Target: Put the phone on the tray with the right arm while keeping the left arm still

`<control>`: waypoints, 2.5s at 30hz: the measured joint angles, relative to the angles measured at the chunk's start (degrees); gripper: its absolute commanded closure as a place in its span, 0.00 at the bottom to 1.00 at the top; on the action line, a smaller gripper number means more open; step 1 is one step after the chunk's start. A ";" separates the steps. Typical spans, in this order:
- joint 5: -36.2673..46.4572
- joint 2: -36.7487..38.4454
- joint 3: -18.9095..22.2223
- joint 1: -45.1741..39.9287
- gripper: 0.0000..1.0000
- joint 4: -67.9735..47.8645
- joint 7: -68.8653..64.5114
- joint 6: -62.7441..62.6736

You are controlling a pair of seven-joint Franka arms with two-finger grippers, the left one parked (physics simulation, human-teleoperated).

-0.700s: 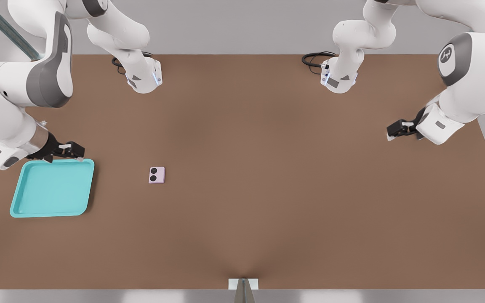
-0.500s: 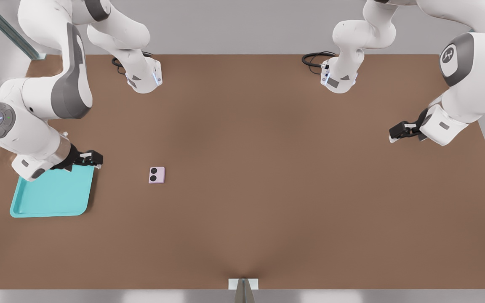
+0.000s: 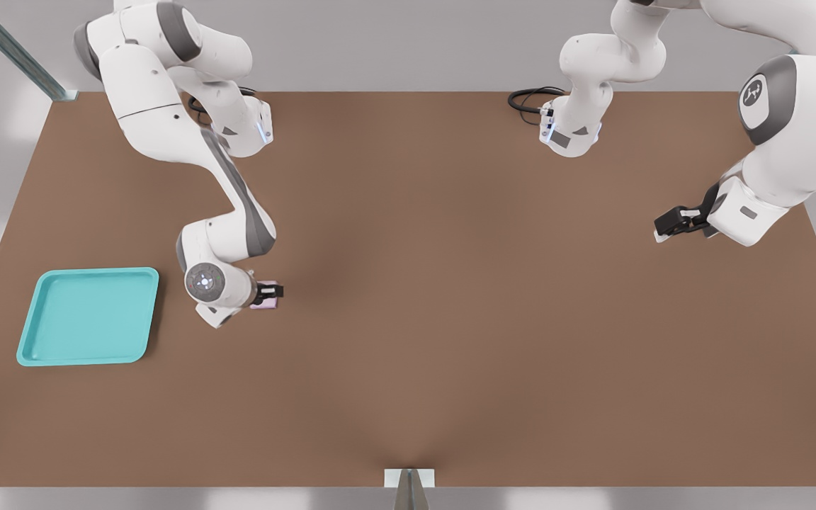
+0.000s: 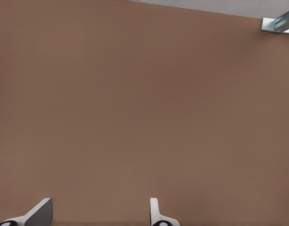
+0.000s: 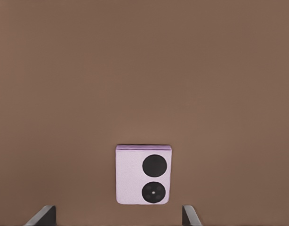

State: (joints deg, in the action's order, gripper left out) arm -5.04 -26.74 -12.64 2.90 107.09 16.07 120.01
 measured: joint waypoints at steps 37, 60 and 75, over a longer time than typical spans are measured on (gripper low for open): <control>-1.74 -6.27 -1.06 -4.30 0.00 7.21 0.38 12.62; -1.47 -3.35 -1.12 -4.48 0.22 7.39 -1.89 10.06; -4.95 -1.69 -0.37 -29.29 0.21 -0.33 -11.18 9.26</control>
State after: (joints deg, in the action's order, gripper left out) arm -9.99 -28.43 -13.01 -26.38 106.76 4.89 129.27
